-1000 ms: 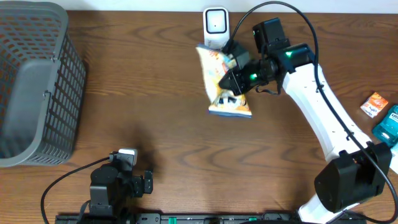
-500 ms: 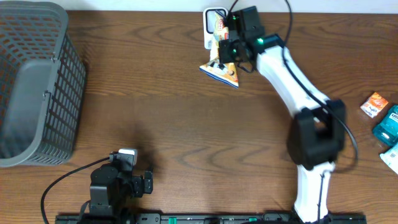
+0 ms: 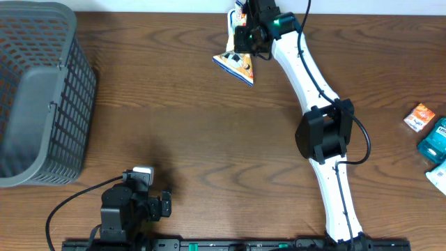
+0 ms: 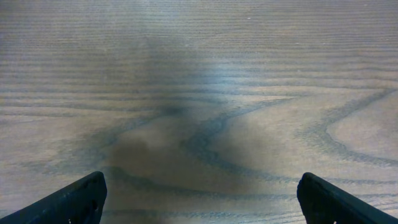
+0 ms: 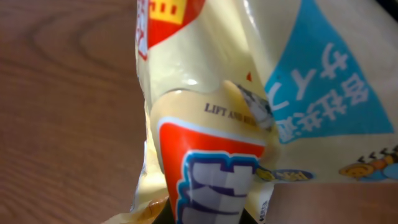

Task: Scan the item barcode
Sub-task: 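Carry the snack bag to the right table edge and release it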

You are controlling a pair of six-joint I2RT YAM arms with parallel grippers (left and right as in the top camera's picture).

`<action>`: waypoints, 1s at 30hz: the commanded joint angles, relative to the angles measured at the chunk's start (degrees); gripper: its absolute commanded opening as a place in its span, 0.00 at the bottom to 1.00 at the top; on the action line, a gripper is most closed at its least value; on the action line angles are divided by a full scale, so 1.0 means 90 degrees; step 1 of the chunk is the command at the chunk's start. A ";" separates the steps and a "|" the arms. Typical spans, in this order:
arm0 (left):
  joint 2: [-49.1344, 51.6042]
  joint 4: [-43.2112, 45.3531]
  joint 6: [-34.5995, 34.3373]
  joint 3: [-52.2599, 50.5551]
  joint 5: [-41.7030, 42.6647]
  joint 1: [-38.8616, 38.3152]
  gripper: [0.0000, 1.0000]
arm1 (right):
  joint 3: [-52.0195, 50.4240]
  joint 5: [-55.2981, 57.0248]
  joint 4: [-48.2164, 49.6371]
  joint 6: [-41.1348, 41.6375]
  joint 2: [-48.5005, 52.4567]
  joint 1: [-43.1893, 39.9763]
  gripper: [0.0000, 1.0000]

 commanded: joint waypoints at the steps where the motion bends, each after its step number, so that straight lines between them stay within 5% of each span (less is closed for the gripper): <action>1: -0.0019 -0.0151 -0.0002 -0.0002 -0.0080 0.0022 0.98 | 0.0459 -0.0104 -0.0699 -0.0097 -0.0233 -0.0104 0.01; 11: -0.0019 -0.0148 -0.0002 -0.0002 -0.0080 0.0022 0.98 | 0.0680 0.2407 -0.3670 -0.0631 -0.1683 -0.1979 0.01; 20: -0.0019 -0.0151 -0.0002 -0.0002 -0.0080 0.0022 0.98 | 0.0015 0.2803 -0.2635 -0.0323 -0.0979 -0.3988 0.01; 28: -0.0019 -0.0151 -0.0002 -0.0002 -0.0080 0.0022 0.98 | -0.0347 0.2744 -0.2329 0.0661 -0.0121 -0.4792 0.01; 29: -0.0019 -0.0151 -0.0002 -0.0002 -0.0080 0.0022 0.98 | -0.0347 0.2761 -0.2305 0.0661 -0.0075 -0.4821 0.09; 30: -0.0019 -0.0151 -0.0002 -0.0002 -0.0080 0.0022 0.98 | -0.0355 0.2764 -0.2278 0.0665 -0.0051 -0.4860 0.31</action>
